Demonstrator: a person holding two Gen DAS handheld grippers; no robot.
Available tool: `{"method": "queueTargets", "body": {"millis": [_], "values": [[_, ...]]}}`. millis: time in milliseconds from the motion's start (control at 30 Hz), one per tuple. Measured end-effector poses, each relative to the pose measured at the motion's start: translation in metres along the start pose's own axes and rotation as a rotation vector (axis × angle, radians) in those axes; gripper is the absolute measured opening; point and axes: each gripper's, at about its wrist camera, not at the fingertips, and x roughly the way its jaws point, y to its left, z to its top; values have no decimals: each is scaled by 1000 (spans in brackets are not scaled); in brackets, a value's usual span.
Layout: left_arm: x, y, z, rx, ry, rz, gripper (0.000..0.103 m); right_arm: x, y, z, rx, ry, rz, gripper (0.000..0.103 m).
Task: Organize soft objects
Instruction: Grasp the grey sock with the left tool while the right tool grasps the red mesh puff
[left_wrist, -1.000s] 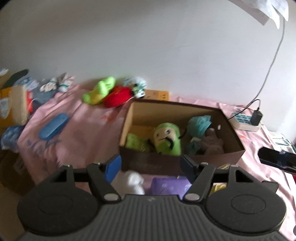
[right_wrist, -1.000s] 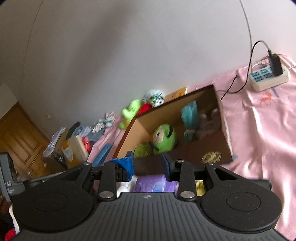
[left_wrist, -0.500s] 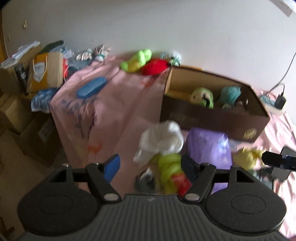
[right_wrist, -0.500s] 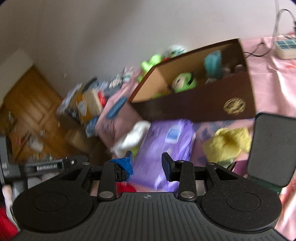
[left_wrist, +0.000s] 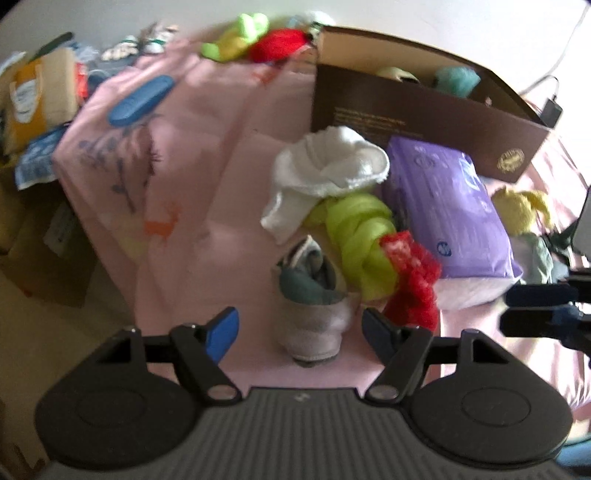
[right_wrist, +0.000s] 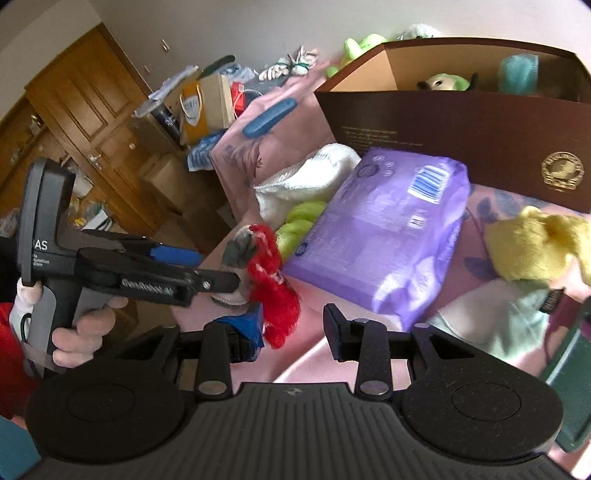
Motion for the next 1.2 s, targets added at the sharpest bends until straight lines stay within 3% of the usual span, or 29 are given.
{"method": "queueTargets", "body": {"millis": [367,533,667,867,1200], "values": [[37,10,6,149,92,-100,77,41,13,4,65,58,-37,21],[38,13,8,212,79,-145,76,54,10,3,127,88,-49,21],[38,15,9,263,66,-192,69,62,3,3,208,128,-66,21],[37,21,11,310,56,-251,60,46,1,-1,249,103,-40,14],[2,39,20,395,12,-372,60,-9,9,-7,279,50,-15,14]]}}
